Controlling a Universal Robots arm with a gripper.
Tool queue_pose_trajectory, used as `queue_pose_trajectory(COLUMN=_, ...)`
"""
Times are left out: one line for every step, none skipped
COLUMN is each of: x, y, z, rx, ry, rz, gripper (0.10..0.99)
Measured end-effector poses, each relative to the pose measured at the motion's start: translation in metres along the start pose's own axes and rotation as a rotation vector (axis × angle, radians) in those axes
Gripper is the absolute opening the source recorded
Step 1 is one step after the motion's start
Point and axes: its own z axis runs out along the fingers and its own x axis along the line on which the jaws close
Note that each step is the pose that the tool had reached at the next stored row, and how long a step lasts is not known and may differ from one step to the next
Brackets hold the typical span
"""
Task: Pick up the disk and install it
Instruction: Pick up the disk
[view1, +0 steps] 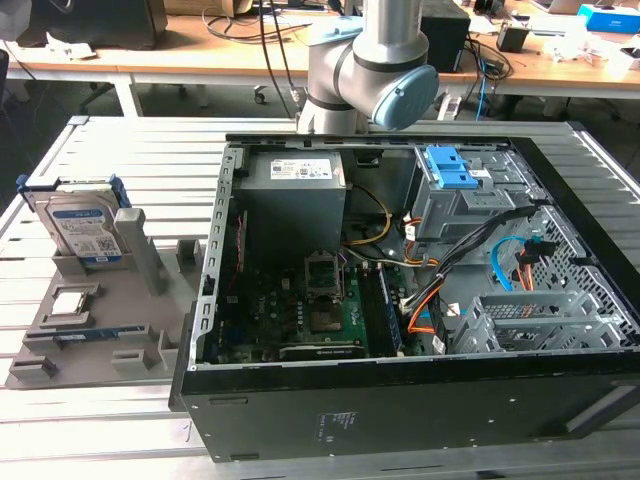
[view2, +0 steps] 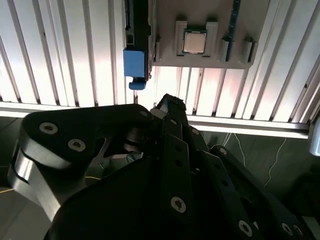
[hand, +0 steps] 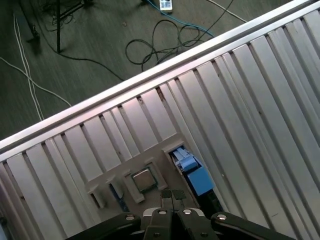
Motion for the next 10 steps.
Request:
queue_pose_trajectory(x=0.0000, y=0.0000, z=0.0001, rx=0.000, ry=0.0003, rz=-0.010, gripper=0.106)
queue_pose_trajectory(x=0.0000, y=0.0000, z=0.0000, rx=0.000, ry=0.0009, rz=-0.023, gripper=0.106)
queue_pose_trajectory(x=0.0000, y=0.0000, z=0.0000, rx=0.000, ry=0.0013, rz=-0.033, gripper=0.106)
queue_pose_trajectory(x=0.0000, y=0.0000, z=0.0000, rx=0.000, ry=0.0018, rz=-0.045, gripper=0.106)
queue_pose_trajectory(x=0.0000, y=0.0000, z=0.0000, rx=0.000, ry=0.0022, rz=-0.055, gripper=0.106)
queue_pose_trajectory(x=0.0000, y=0.0000, z=0.0000, rx=0.000, ry=0.0029, rz=-0.071, gripper=0.106)
queue_pose_trajectory(x=0.0000, y=0.0000, z=0.0000, rx=-0.001, ry=0.0038, rz=-0.089, gripper=0.106)
queue_pose_trajectory(x=0.0000, y=0.0000, z=0.0000, rx=-0.001, ry=0.0043, rz=-0.101, gripper=0.106)
queue_pose_trajectory(x=0.0000, y=0.0000, z=0.0000, rx=-0.001, ry=0.0048, rz=-0.112, gripper=0.106)
queue_pose_trajectory(x=0.0000, y=0.0000, z=0.0000, rx=-0.001, ry=0.0055, rz=-0.127, gripper=0.106)
